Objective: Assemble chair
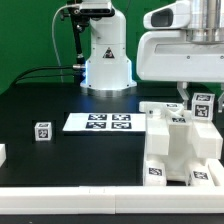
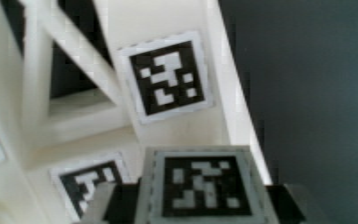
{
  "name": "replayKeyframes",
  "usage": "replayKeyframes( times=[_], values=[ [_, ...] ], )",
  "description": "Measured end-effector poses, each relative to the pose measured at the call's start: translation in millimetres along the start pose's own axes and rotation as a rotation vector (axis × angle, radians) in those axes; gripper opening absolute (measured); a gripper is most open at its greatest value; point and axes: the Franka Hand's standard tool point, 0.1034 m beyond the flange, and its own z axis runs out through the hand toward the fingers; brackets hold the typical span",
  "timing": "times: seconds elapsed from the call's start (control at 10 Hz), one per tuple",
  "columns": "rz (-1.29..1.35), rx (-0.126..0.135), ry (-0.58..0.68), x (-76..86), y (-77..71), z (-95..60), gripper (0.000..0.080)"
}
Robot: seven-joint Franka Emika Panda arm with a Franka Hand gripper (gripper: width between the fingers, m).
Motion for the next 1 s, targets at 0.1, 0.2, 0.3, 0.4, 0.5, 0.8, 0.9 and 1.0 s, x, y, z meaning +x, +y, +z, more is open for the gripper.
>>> replayKeyframes(
  times=[0.1, 0.2, 0.3, 0.4, 0.5, 0.8, 0.9, 1.0],
  values=[
    [0.069, 0.001, 0.002, -0.3, 0.0, 0.0, 0.0265],
    [0.191, 0.004, 0.0, -0.2, 0.7, 0.2, 0.0265],
    [0.278, 0.007, -0.003, -0.5, 0.4, 0.2, 0.0265],
    [0.406, 0.009, -0.005, -1.0, -0.7, 0.0, 0.0265],
    [0.526, 0.01, -0.006, -1.9, -2.5, -0.2, 0.0265],
    [0.831, 0.024, -0.019, -2.1, -4.6, -0.4, 0.0265],
    [0.851, 0.024, -0.02, -2.0, -4.2, -0.5, 0.0265],
    [0.837, 0.024, -0.02, -2.0, -4.3, -0.4, 0.0275]
  ],
)
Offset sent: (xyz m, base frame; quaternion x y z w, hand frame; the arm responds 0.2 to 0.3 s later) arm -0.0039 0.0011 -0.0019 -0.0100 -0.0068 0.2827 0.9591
